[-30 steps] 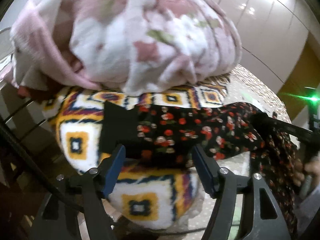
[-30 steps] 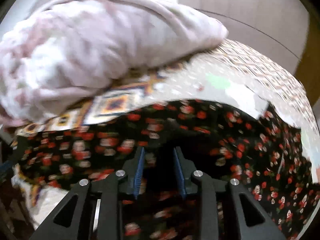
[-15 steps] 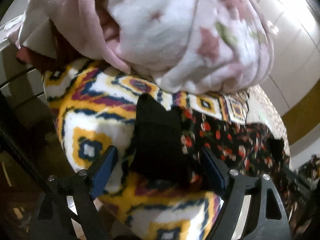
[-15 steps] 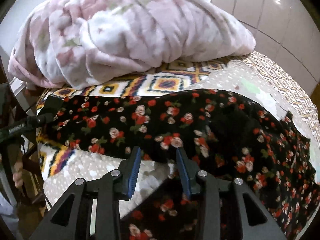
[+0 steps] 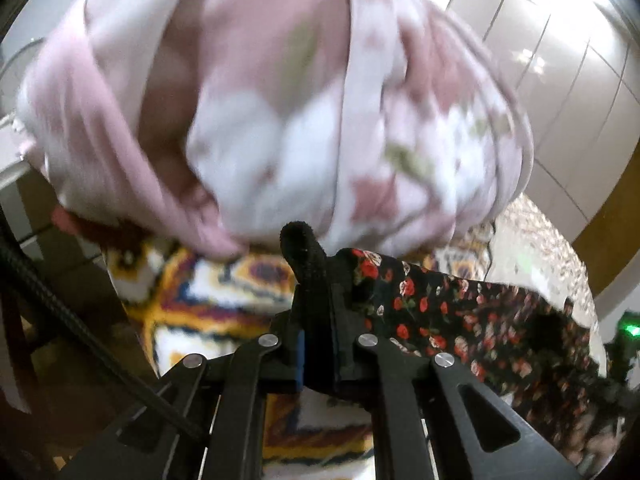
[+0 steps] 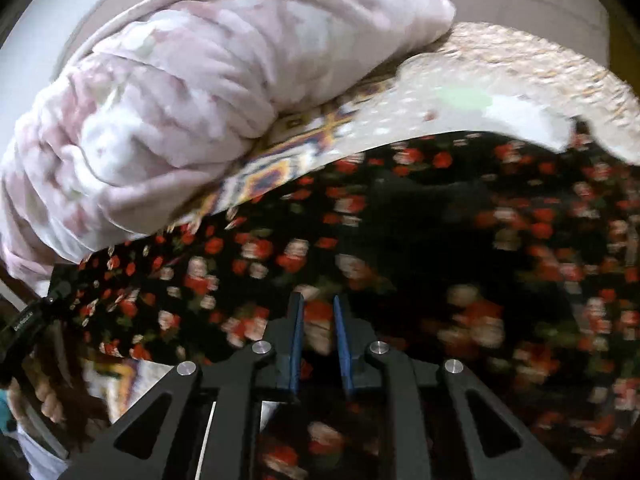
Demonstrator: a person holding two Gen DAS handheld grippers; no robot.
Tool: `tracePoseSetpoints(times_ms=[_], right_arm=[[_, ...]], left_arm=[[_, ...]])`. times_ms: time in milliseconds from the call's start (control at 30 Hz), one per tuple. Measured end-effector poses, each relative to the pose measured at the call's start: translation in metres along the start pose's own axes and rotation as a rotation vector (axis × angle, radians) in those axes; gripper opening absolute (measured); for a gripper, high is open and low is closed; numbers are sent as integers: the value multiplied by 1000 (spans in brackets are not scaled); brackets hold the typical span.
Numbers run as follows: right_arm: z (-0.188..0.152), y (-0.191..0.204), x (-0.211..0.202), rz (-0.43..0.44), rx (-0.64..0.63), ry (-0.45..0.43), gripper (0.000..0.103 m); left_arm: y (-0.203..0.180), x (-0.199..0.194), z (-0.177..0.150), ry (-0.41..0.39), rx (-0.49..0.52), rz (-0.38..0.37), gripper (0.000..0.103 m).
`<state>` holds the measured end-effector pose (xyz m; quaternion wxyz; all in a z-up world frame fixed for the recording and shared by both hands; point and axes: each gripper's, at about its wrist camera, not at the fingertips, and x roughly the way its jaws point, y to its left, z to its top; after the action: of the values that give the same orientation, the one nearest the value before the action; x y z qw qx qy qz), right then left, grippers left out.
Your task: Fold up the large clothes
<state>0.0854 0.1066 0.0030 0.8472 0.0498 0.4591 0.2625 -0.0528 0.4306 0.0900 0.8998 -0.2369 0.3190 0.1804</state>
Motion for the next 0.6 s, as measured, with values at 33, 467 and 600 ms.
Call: tracePoseSetpoints(times_ms=[33,467,600], right_arm=[[1,6,5,23,-5,4,17],[0,11,65,84,44,98,10],[1,20,67,31,-7,93,10]], left_arm=[[-2,-3,5,-8,2,-1,8],[-58,-20,29,-59,104,-11,8],[-91,-32,31,-59,157,-49,8]])
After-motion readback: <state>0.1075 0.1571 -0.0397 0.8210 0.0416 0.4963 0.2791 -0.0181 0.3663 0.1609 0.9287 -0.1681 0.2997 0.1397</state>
